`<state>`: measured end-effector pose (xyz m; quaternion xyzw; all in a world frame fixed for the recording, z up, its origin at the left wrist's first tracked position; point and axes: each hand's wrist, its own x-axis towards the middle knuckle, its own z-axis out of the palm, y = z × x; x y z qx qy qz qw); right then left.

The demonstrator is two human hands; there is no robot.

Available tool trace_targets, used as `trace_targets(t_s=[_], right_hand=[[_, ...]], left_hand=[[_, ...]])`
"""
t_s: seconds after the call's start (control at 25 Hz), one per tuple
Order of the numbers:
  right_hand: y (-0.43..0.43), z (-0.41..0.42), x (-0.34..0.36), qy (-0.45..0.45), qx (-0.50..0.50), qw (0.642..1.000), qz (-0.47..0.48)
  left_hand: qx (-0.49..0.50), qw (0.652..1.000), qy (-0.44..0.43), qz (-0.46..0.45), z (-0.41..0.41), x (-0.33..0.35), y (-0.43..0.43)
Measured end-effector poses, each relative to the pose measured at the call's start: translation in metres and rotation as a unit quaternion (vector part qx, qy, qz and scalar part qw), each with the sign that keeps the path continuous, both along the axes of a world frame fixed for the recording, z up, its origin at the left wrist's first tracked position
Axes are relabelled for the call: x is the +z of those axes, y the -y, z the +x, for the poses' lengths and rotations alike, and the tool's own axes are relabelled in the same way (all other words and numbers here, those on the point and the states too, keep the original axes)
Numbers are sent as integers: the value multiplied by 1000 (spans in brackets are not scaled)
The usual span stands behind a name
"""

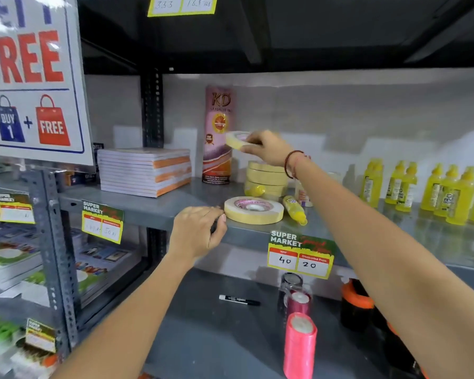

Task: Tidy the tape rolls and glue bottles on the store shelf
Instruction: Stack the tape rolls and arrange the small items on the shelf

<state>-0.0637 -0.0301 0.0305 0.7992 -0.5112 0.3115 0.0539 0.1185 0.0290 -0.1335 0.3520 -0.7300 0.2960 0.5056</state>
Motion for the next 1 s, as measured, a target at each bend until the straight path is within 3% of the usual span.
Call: trace_targets(t_s=[0.12,0.2,0.48,0.84,0.96,1.0], right_hand=[[26,-31,-2,-5,-124,992,16],[39,-39,-9,-7,-144,989,39],[62,-30,-18,-37,-135,987,73],[69,-29,-25,-53,-164,984,40],[45,-14,-24,-1,-90,994,-59],[32,-7,-25,21,-35,998,-43]], left_hand=[[-1,1000,-7,-9,-1,0,1],[2,1000,-7,-9,-1,0,1],[1,1000,-7,1,0,0,0],[2,1000,-3,1,0,0,1],[2,1000,-4,10,0,0,-1],[1,1000,-6,12,0,1,-2]])
